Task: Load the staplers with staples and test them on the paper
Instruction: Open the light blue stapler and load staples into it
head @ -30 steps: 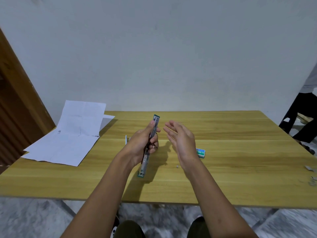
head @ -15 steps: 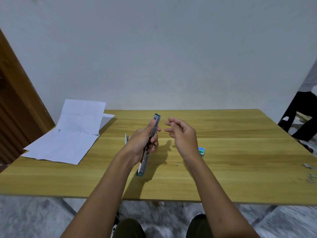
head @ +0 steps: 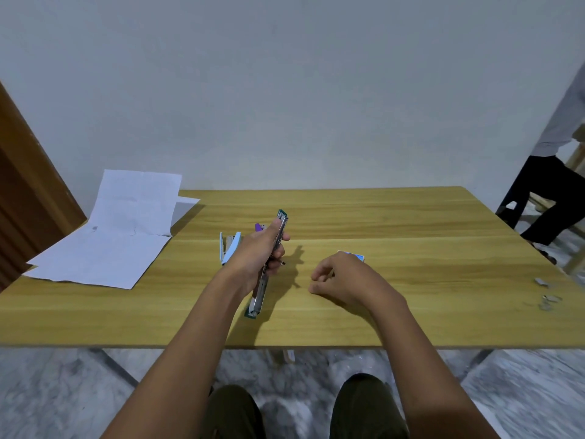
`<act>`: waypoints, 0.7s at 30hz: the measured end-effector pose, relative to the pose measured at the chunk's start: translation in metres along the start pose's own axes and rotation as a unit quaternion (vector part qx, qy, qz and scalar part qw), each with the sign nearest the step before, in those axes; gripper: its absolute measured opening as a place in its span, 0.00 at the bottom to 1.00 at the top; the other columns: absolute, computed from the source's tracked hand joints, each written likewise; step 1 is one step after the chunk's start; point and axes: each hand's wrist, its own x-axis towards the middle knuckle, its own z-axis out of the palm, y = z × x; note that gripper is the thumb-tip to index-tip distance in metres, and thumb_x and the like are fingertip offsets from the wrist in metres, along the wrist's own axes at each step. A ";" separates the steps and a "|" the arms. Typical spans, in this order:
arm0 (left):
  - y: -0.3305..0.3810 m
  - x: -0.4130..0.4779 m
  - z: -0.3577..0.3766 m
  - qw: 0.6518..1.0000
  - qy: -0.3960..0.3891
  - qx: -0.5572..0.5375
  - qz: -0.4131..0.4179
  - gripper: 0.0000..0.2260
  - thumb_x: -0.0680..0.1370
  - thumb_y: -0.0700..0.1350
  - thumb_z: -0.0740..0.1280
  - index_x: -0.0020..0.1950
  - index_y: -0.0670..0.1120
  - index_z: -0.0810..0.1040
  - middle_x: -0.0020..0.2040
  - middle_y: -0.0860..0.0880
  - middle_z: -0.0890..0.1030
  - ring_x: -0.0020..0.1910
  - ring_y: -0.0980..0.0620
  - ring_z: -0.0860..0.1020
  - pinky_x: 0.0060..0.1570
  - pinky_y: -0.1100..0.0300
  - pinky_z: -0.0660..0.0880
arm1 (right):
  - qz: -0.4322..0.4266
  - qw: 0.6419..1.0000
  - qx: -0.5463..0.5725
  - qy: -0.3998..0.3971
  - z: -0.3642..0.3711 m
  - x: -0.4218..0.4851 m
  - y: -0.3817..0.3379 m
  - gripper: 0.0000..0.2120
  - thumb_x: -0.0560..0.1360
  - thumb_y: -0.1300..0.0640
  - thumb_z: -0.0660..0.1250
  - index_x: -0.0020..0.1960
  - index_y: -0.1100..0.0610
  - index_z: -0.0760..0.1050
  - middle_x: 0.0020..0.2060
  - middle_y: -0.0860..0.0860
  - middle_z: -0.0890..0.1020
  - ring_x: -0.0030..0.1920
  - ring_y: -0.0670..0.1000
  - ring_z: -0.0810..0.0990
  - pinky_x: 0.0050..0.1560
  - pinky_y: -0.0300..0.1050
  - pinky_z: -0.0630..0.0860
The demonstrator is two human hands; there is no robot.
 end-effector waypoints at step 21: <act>-0.002 0.002 0.003 0.982 -0.070 -0.172 -0.046 0.14 0.83 0.53 0.59 0.51 0.42 0.73 0.32 0.50 0.67 0.23 0.56 0.62 0.20 0.64 0.60 | -0.041 0.992 -0.101 0.060 0.009 0.037 -0.003 0.12 0.81 0.53 0.60 0.53 0.53 0.82 0.49 0.48 0.84 0.49 0.53 0.81 0.47 0.48 0.76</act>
